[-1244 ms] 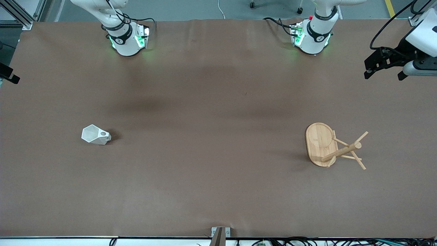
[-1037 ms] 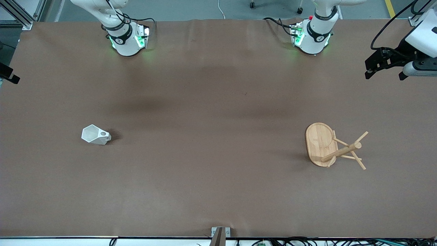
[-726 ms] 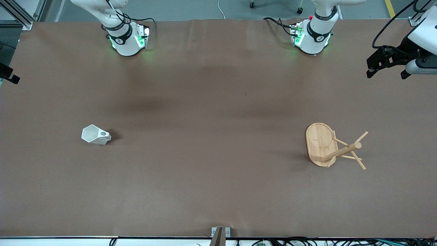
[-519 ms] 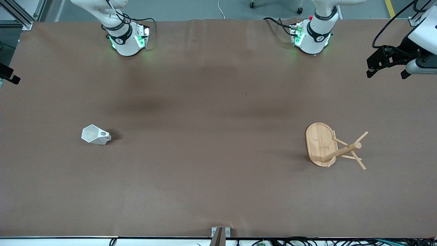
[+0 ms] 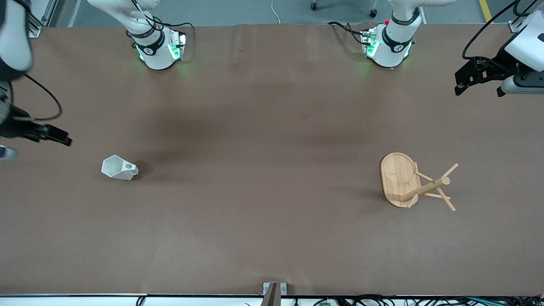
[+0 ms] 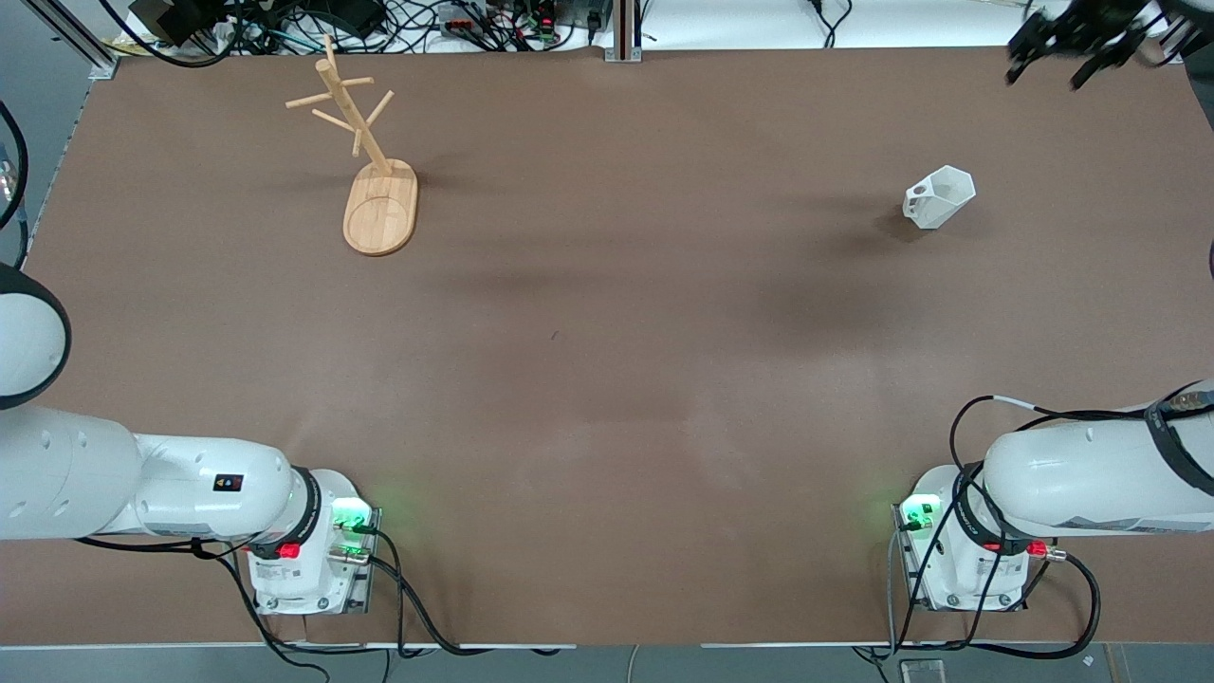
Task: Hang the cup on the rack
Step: 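Reach the right gripper down to the white cup and grasp it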
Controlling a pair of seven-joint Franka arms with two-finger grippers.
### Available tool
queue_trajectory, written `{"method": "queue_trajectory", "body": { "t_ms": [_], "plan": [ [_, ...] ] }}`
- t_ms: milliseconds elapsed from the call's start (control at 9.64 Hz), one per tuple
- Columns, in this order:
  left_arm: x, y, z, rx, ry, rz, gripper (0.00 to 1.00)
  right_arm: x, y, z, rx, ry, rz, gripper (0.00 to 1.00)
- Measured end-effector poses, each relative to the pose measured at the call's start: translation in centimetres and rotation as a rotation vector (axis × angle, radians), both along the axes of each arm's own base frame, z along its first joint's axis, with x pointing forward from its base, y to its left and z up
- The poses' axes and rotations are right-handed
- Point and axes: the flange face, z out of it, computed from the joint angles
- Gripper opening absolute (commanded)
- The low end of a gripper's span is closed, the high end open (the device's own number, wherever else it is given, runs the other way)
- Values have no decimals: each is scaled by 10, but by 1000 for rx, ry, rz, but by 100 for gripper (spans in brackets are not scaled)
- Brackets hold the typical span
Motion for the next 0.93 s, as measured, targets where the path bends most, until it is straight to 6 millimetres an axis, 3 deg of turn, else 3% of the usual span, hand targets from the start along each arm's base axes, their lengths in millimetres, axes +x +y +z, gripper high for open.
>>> {"method": "queue_trajectory", "body": {
  "t_ms": [311, 519, 726, 933],
  "plan": [
    [4, -1, -6, 1, 12, -1, 100, 7, -4, -96, -17, -40, 62, 100],
    [6, -2, -10, 1, 18, -3, 100, -2, -7, -153, -32, -78, 108, 97],
    [5, -5, -9, 1, 18, -9, 100, -8, -19, -184, -41, -85, 126, 88],
    [4, -10, -10, 2, 21, -18, 100, -10, -22, -195, -46, -95, 129, 78]
  ]
}}
